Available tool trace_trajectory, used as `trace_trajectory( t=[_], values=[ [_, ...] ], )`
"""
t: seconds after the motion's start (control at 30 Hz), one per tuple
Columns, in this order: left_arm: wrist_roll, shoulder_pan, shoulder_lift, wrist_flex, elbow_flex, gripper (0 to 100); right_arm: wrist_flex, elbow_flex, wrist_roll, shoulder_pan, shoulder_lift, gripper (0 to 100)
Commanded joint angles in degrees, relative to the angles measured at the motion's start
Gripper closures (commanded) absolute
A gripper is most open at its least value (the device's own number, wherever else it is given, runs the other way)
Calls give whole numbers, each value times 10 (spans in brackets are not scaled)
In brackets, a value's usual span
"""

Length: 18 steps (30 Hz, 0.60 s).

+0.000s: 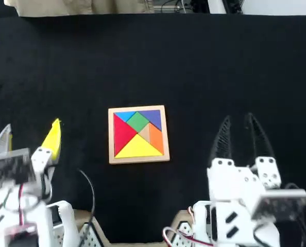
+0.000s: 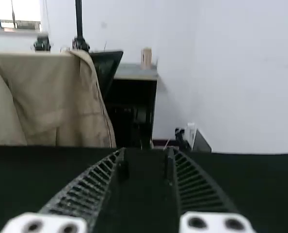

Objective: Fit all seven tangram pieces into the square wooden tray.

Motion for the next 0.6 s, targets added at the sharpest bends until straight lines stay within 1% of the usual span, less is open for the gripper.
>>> trace_trajectory(
  t=[0.0, 0.1, 0.13, 0.17, 0.27, 0.33, 0.4, 0.57],
  values=[
    [8, 0, 10, -116, 179, 661, -29, 65, 2, 8, -36, 860],
    [8, 13, 10, -236, 328, 661, -62, 167, 2, 8, -36, 860],
    [8, 17, 10, -266, 367, 661, -79, 205, 2, 8, -36, 860],
    [7, 25, 17, -277, 378, 661, -99, 245, 2, 8, -36, 860],
    [5, 50, 17, -229, 373, 661, -160, 360, 2, 8, -36, 860],
    [6, 62, 9, -214, 375, 661, -198, 431, 4, 8, -36, 860],
    [7, 67, -3, -177, 375, 661, -222, 481, 5, 8, -35, 863],
    [4, 69, -7, -104, 375, 661, -144, 479, 5, 6, -34, 861]
  ],
)
